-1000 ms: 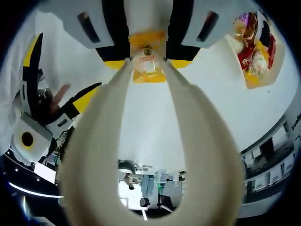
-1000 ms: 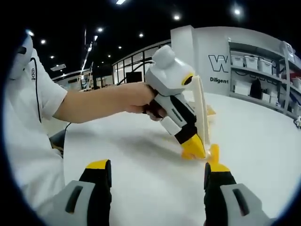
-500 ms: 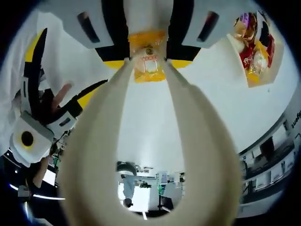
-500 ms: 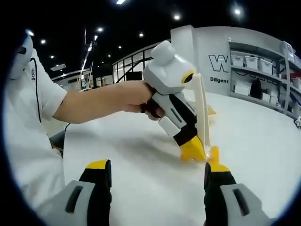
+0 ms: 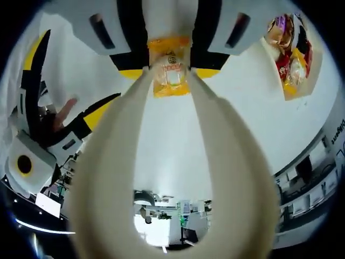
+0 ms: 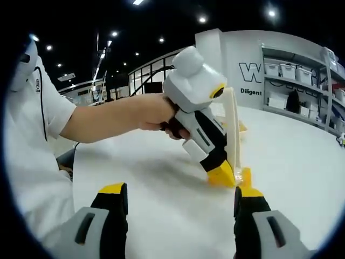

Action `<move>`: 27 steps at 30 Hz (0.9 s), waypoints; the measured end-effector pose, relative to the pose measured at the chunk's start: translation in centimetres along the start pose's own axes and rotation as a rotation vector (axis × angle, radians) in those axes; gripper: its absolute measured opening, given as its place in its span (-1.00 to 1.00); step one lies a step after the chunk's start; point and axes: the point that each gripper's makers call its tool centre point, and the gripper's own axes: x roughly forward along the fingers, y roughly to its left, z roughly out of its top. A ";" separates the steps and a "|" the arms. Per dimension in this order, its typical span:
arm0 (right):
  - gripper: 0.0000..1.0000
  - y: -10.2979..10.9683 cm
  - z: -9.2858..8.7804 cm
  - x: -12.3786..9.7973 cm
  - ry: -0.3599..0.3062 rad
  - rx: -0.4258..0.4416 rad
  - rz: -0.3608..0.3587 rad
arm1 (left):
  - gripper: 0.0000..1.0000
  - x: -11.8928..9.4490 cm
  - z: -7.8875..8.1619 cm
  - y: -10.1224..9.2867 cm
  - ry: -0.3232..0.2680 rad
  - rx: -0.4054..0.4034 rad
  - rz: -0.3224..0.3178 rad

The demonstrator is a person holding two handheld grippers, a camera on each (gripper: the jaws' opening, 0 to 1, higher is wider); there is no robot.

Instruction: Place the target food into the container with the food tongs after gripping and lifting it, then release it inside without dropping or visibly crushing the food.

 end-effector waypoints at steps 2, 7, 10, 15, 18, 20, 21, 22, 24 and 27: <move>0.59 0.0 0.0 0.0 0.000 0.000 0.000 | -0.45 0.0 0.0 0.1 -0.001 0.009 0.003; 0.59 0.0 -0.1 -0.1 0.000 0.001 -0.001 | -0.51 -0.1 0.0 0.0 -0.013 0.017 0.002; 0.59 0.0 -0.1 -0.1 0.000 0.001 -0.002 | -0.54 -0.4 0.0 0.0 -0.023 0.011 -0.015; 0.59 0.0 0.0 0.0 0.000 0.002 0.000 | -0.55 -1.1 -0.3 0.1 -0.028 0.006 -0.030; 0.59 0.1 0.0 0.1 0.000 0.002 0.003 | -0.56 -1.8 -0.1 0.2 -0.048 -0.010 -0.048; 0.59 0.1 0.0 0.2 0.001 0.001 0.004 | -0.56 -2.5 0.0 0.4 -0.058 -0.009 -0.049; 0.59 0.1 0.0 0.2 0.001 0.001 0.004 | -0.56 -2.8 0.0 0.5 -0.060 -0.010 -0.049; 0.59 0.1 0.0 0.2 0.001 0.002 0.005 | -0.56 -3.3 0.0 0.6 -0.062 -0.007 -0.049; 0.59 0.1 0.0 0.2 0.002 0.001 0.005 | -0.56 -3.9 0.1 0.9 -0.068 -0.005 -0.047; 0.59 0.1 0.0 0.3 0.001 0.001 0.007 | -0.56 -5.1 0.0 1.4 -0.071 0.002 -0.045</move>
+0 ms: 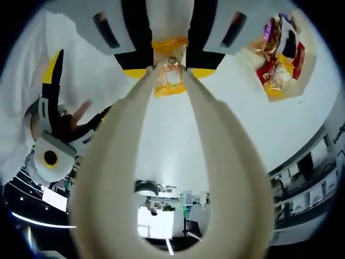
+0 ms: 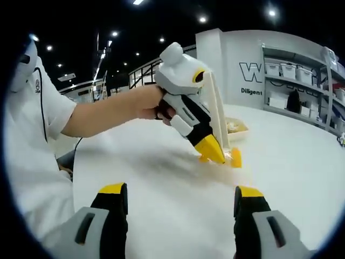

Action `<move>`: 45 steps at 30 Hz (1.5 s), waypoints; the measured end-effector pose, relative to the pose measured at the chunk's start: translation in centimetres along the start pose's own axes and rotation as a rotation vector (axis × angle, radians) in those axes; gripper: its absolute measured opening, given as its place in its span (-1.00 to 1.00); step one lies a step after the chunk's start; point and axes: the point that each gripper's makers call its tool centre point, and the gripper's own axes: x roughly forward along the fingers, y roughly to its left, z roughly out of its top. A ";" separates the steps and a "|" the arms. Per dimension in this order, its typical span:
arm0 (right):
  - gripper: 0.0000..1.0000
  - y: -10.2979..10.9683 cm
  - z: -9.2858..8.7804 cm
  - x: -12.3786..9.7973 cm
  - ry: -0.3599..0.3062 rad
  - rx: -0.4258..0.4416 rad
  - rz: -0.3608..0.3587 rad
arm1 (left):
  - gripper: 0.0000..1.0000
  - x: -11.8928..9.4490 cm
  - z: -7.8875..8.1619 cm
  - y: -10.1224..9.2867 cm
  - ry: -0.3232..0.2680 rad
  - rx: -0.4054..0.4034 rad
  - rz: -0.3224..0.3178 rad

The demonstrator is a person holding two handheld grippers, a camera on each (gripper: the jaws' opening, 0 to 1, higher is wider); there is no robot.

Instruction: Place the target food into the container with the food tongs after gripping and lifting it, then release it inside without dropping or visibly crushing the food.

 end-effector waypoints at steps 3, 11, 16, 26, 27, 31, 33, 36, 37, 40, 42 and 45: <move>0.59 0.2 0.1 0.2 -0.003 -0.006 0.008 | -0.56 -1.2 0.0 0.5 -0.006 -0.003 -0.009; 0.59 0.2 0.5 0.4 -0.008 -0.009 0.013 | -0.56 -4.7 -0.1 2.2 -0.021 0.014 0.019; 0.59 0.3 0.7 0.4 -0.007 -0.014 0.014 | -0.56 -6.9 -0.9 4.4 -0.016 0.018 0.064; 0.59 0.3 0.7 0.5 0.000 -0.017 0.011 | -0.57 -9.9 -3.0 9.2 0.003 0.001 0.142; 0.59 0.3 0.6 0.5 0.001 -0.017 0.010 | -0.57 -10.2 -3.5 10.1 0.016 -0.009 0.163; 0.59 0.3 0.5 0.5 0.004 -0.015 0.009 | -0.58 -11.0 -4.3 12.0 0.014 -0.004 0.187; 0.59 0.3 0.4 0.5 0.007 -0.015 0.008 | -0.58 -11.4 -4.7 13.4 0.024 0.001 0.210; 0.59 0.3 0.4 0.5 0.007 -0.013 0.007 | -0.58 -11.7 -5.3 14.7 0.031 0.004 0.213; 0.59 0.3 0.4 0.5 0.008 -0.013 0.006 | -0.58 -11.6 -5.6 15.1 0.045 0.021 0.212; 0.59 0.3 0.3 0.5 0.010 -0.012 0.005 | -0.58 -11.3 -6.2 15.7 0.066 0.077 0.207; 0.59 0.3 0.3 0.5 0.009 -0.009 0.004 | -0.58 -11.1 -6.7 16.3 0.084 0.064 0.212; 0.59 0.3 0.2 0.5 0.012 -0.010 0.003 | -0.58 -11.0 -7.0 16.8 0.079 0.050 0.198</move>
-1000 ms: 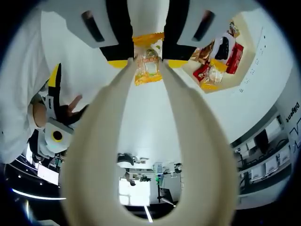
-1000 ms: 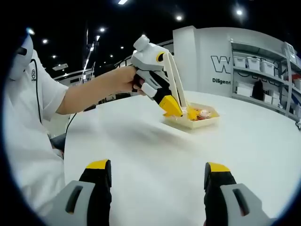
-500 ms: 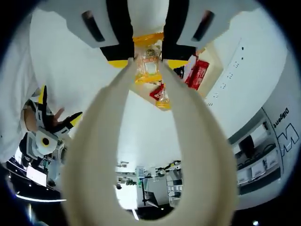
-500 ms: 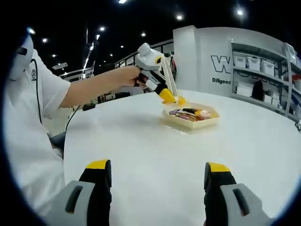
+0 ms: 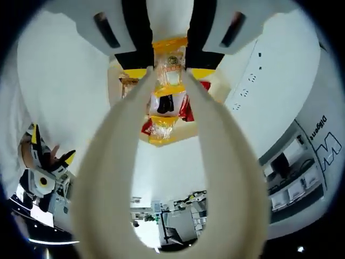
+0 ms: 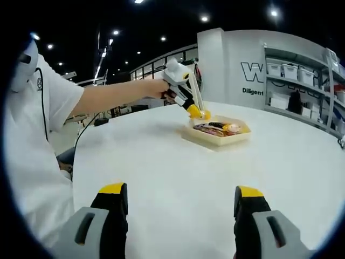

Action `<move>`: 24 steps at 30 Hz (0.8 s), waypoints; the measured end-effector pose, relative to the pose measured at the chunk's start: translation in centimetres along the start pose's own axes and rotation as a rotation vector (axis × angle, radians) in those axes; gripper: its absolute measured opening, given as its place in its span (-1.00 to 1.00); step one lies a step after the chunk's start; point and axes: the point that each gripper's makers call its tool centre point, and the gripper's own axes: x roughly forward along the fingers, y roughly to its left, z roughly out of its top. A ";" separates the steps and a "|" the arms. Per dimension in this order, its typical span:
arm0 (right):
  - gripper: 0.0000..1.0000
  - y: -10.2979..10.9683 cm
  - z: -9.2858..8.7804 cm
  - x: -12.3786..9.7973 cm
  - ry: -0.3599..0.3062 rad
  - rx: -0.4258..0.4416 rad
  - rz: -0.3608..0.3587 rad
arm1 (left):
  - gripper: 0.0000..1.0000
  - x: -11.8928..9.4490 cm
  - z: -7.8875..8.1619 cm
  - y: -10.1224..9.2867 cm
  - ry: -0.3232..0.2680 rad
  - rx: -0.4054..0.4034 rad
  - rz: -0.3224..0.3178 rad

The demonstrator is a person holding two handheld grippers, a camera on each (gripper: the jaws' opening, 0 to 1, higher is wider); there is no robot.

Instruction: Place the target food into the container with the food tongs after gripping and lifting it, then release it inside without dropping or visibly crushing the food.

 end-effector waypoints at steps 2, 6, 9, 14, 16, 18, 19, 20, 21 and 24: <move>0.59 0.0 0.0 -0.1 0.000 0.002 -0.002 | -0.58 0.1 0.0 0.1 -0.013 0.006 -0.016; 0.59 -0.2 -0.1 -0.1 0.003 0.003 -0.004 | -0.57 0.2 0.2 0.2 -0.024 0.013 -0.040; 0.59 -0.1 0.0 0.0 0.001 0.004 -0.003 | -0.57 0.4 0.0 0.4 -0.028 0.034 -0.071; 0.59 -0.1 -0.1 0.0 0.004 0.005 -0.004 | -0.56 0.8 -0.3 0.1 -0.024 0.061 -0.109; 0.59 -0.1 -0.1 0.0 0.005 0.006 -0.005 | -0.55 0.9 -0.4 0.1 -0.022 0.068 -0.117; 0.59 -0.1 -0.1 0.0 0.005 0.006 -0.004 | -0.55 1.1 -0.6 0.3 -0.015 0.069 -0.121; 0.59 -0.1 -0.1 0.0 0.005 0.005 -0.004 | -0.54 1.1 -0.6 0.3 -0.010 0.069 -0.122; 0.59 -0.1 0.0 0.0 0.005 0.005 -0.003 | -0.53 1.1 -0.7 0.3 -0.010 0.067 -0.129; 0.59 -0.1 0.0 0.0 0.005 0.005 -0.003 | -0.53 1.1 -0.6 0.3 -0.012 0.061 -0.134; 0.60 -0.1 -0.1 0.0 0.006 0.004 -0.004 | -0.51 1.1 -0.7 0.4 -0.007 0.069 -0.133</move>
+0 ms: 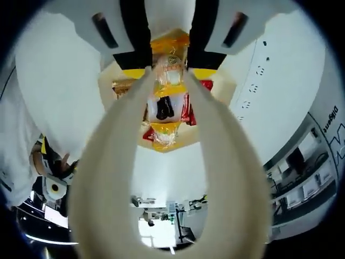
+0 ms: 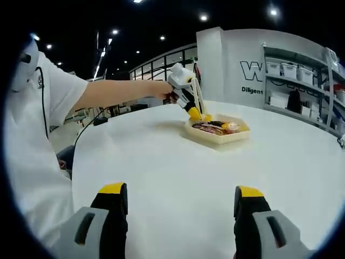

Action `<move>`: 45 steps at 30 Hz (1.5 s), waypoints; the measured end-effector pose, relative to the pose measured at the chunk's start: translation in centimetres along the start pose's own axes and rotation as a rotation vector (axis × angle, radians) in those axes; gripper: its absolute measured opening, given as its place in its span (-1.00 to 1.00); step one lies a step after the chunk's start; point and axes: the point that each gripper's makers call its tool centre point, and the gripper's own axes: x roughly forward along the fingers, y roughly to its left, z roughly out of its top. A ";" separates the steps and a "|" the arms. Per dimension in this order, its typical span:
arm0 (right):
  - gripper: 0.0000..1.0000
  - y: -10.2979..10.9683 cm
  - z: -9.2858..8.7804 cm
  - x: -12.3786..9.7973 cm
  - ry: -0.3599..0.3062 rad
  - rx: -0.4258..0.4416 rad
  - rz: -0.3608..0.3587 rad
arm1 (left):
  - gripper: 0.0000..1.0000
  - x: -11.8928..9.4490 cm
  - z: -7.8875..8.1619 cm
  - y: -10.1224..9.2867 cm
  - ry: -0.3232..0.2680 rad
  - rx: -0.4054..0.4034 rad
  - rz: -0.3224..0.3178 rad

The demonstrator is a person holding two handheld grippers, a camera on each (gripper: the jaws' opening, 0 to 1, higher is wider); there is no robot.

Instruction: Place the target food into the container with the food tongs after gripping and lifting it, then release it inside without dropping or visibly crushing the food.

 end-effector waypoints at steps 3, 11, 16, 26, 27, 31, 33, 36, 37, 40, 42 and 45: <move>0.60 0.0 -0.1 0.0 0.001 -0.001 0.001 | -0.49 0.1 -0.2 0.0 0.011 0.011 -0.004; 0.60 -0.1 -0.1 -0.1 0.002 -0.002 0.002 | -0.47 -0.9 0.4 0.6 0.004 0.018 0.018; 0.60 0.0 -0.1 0.1 0.002 -0.003 0.006 | -0.46 -1.4 1.1 0.1 -0.004 0.031 0.016; 0.60 0.3 0.1 0.1 0.001 -0.007 0.010 | -0.47 -1.6 2.2 -0.5 -0.029 0.046 0.043; 0.60 0.3 0.1 0.1 0.000 -0.007 0.010 | -0.48 -1.6 2.3 -0.6 -0.031 0.045 0.043; 0.60 0.2 0.3 0.2 -0.001 -0.010 0.010 | -0.48 -1.5 2.2 -1.0 -0.036 0.028 0.058; 0.60 0.3 0.2 0.2 0.001 -0.012 0.011 | -0.49 -1.4 1.9 -0.8 -0.036 0.012 0.073; 0.60 0.4 0.4 0.3 -0.001 -0.014 0.015 | -0.49 -1.5 1.6 -1.2 -0.054 -0.014 0.085; 0.60 0.4 0.4 0.3 -0.001 -0.015 0.014 | -0.48 -1.5 1.6 -1.3 -0.064 -0.024 0.089; 0.60 0.4 0.4 0.3 -0.002 -0.016 0.015 | -0.48 -1.9 1.6 -1.9 -0.102 -0.047 0.104; 0.60 0.4 0.4 0.4 -0.002 -0.020 0.017 | -0.49 -2.2 1.7 -2.3 -0.121 -0.065 0.113; 0.60 0.5 0.5 0.5 -0.006 -0.020 0.021 | -0.50 -2.6 1.8 -3.0 -0.145 -0.082 0.130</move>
